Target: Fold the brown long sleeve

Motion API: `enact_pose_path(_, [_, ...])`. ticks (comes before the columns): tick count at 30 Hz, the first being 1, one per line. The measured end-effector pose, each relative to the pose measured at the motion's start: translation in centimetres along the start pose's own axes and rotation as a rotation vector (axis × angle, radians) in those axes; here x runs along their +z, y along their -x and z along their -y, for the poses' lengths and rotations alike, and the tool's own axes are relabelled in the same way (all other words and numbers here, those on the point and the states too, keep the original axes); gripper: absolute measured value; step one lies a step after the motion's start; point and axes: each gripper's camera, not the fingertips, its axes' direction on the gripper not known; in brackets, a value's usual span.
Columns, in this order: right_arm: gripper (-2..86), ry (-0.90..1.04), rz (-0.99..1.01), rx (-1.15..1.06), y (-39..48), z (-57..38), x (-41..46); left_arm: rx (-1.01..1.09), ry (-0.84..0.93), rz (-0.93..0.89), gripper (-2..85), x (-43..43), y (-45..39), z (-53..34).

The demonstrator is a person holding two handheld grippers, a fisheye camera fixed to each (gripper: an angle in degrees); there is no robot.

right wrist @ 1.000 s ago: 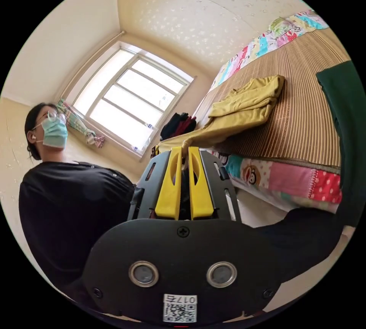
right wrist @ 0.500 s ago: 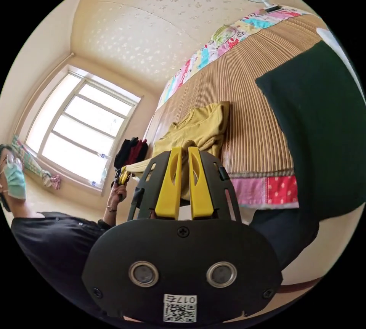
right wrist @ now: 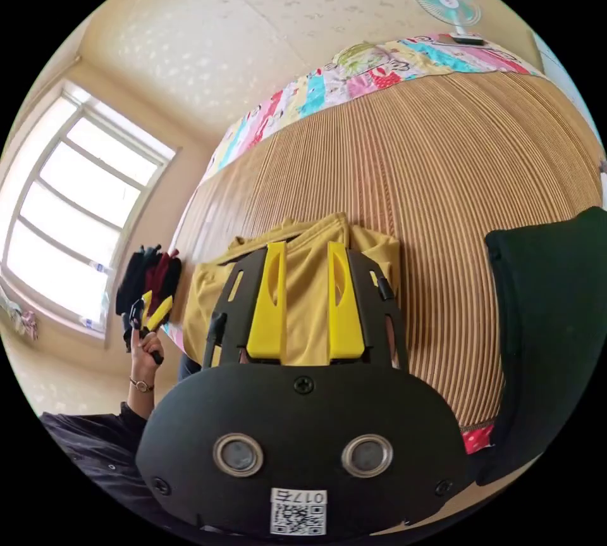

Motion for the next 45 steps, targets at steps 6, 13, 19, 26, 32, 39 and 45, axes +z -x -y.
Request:
enact_pose_path(6, [9.9,0.008,-0.183,-0.2,7.3,-1.7,4.0,0.044,0.16,0.134,14.2,3.4,1.0,-7.4])
enact_pose_path(13, [12.7,0.167,0.082,-0.276,16.5,2.5,5.3,-0.063,0.201,0.252,9.2,7.2,-0.3,-8.8])
enact_pose_path(19, [18.1,0.474,0.155,-0.537,31.1,6.6,8.6,0.112,0.154,0.377,6.1,7.8,-6.9,-10.1])
enact_pose_path(26, [20.7,0.78,-0.159,-0.669,38.9,7.3,18.4,0.244,0.109,0.377,5.1,10.3,-12.6,-11.5])
enact_pose_path(32, [10.8,0.766,-0.475,-0.822,37.1,7.2,18.4,0.354,0.114,0.289,6.0,11.9,-15.9,-13.2])
enact_pose_path(39, [9.2,0.303,0.168,-0.519,16.0,12.4,-3.5,0.386,0.234,-0.113,10.6,12.3,-14.1,-14.1])
enact_pose_path(45, [12.5,0.073,0.113,-0.015,-7.6,8.0,-12.7,0.252,0.393,-0.116,15.0,18.5,-10.9,-12.6])
